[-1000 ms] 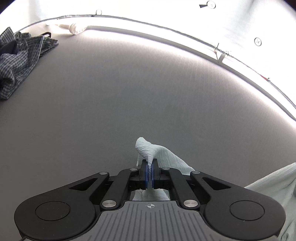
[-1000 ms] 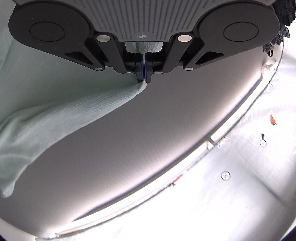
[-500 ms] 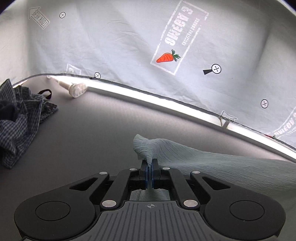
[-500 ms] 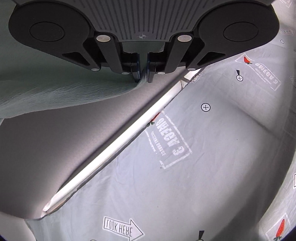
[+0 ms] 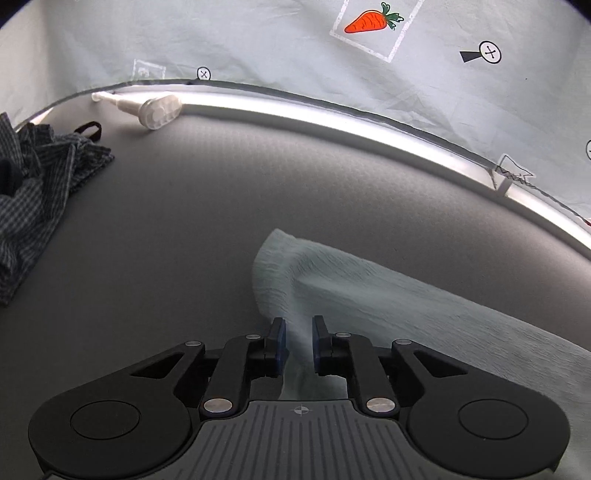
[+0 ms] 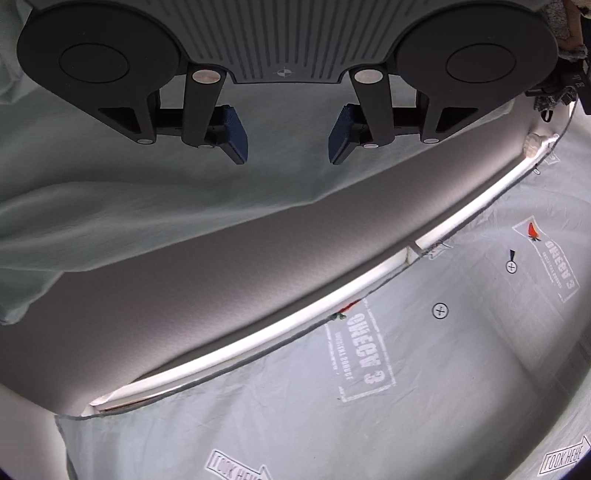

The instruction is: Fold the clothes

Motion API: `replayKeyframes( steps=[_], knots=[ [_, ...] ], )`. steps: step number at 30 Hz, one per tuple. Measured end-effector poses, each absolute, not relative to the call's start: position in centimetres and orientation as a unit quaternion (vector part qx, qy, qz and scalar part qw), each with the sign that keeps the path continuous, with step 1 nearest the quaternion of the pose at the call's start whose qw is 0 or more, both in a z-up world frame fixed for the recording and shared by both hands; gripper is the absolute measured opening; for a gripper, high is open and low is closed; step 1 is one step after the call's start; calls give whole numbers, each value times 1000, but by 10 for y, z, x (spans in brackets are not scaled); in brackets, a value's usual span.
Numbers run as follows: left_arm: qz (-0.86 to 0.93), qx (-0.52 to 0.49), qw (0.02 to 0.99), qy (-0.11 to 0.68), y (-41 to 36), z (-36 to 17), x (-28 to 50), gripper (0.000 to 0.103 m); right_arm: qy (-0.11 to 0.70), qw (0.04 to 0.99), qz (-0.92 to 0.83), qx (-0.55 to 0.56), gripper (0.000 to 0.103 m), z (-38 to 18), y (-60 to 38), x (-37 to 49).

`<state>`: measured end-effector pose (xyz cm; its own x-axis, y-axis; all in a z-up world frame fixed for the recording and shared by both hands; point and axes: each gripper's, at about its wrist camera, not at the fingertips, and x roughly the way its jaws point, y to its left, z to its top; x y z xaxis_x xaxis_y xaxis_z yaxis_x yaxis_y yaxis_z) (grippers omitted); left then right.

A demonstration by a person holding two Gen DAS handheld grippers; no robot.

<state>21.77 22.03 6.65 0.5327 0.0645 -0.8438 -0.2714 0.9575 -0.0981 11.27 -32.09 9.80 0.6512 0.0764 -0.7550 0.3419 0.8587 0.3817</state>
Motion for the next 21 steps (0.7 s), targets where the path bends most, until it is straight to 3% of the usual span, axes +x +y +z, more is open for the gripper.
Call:
replayKeyframes(
  steps=[9,11,16,21],
  knots=[
    [19,-120,840,529,136,32,149,35,392,854,-242,242,53,89,-491,87],
    [32,-117,842,526,120,31,141,40,380,860,-255,228,53,91,-533,98],
    [66,-112,848,514,80,37,129,41,381,861,-254,222,53,81,-621,137],
    [126,-141,843,504,56,38,130,41,442,845,-216,209,53,42,-677,197]
  ],
)
